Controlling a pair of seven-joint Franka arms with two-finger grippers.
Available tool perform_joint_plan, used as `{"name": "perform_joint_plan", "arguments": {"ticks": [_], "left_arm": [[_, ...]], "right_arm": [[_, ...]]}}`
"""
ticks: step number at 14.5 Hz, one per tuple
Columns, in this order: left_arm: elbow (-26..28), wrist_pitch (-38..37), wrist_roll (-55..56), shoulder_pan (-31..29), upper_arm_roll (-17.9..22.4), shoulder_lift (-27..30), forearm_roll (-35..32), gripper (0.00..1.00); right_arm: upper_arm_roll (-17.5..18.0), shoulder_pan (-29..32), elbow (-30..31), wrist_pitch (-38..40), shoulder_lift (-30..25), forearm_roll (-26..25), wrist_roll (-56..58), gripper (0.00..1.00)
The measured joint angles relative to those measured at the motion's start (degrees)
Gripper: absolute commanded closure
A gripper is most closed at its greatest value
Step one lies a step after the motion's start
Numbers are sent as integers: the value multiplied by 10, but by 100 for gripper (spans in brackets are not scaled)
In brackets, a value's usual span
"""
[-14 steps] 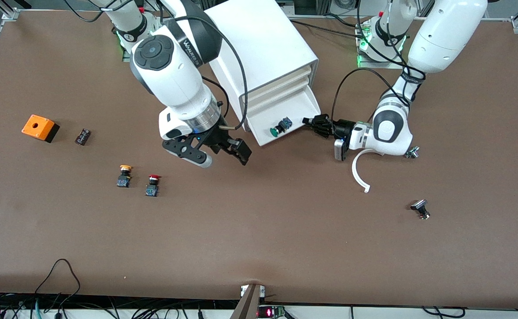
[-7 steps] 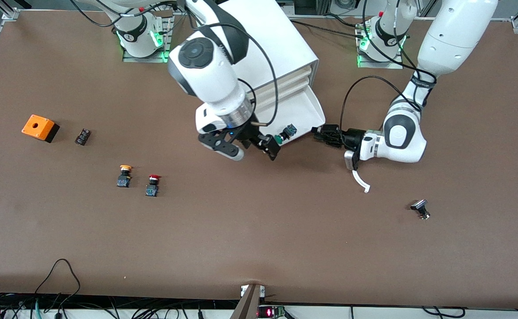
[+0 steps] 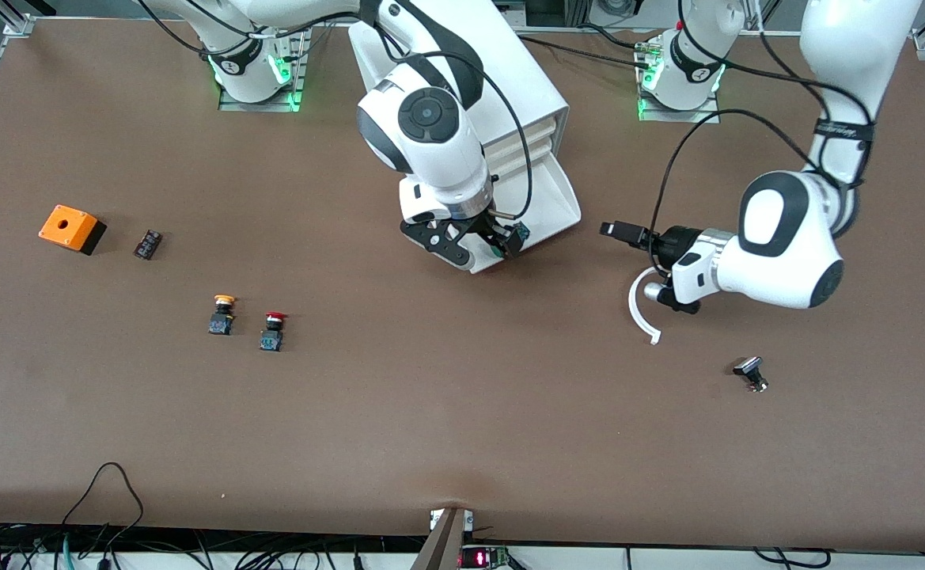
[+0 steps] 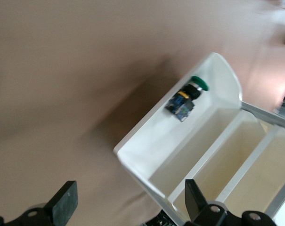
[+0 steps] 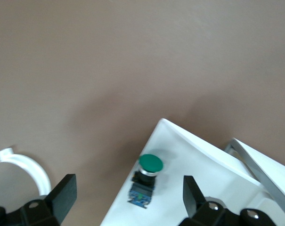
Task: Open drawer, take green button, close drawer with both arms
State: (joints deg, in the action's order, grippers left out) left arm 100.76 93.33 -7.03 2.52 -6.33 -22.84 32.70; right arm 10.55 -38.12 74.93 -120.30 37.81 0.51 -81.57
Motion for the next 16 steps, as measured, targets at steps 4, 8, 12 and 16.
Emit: {"name": "perform_joint_plan", "arguments": {"ticks": [4,8,12,16], "left_arm": [[-104,-73,187,21,-15,1,-162,0],[-155,-128,261,30,-11,-3,-210,0],[-165,-146,264,24,-4,-16,-255,0],[-194,-146,266,19,-3,-28,-271,0]], "right_arm": [[0,-21,0,1,37,0,-50,0],[0,-43,-2,-9,65,0,-88,0],[-1,-59,-4,-47,70,0,-111,0],[-4,-73,-5,-62,84,-3,-119,1]]}}
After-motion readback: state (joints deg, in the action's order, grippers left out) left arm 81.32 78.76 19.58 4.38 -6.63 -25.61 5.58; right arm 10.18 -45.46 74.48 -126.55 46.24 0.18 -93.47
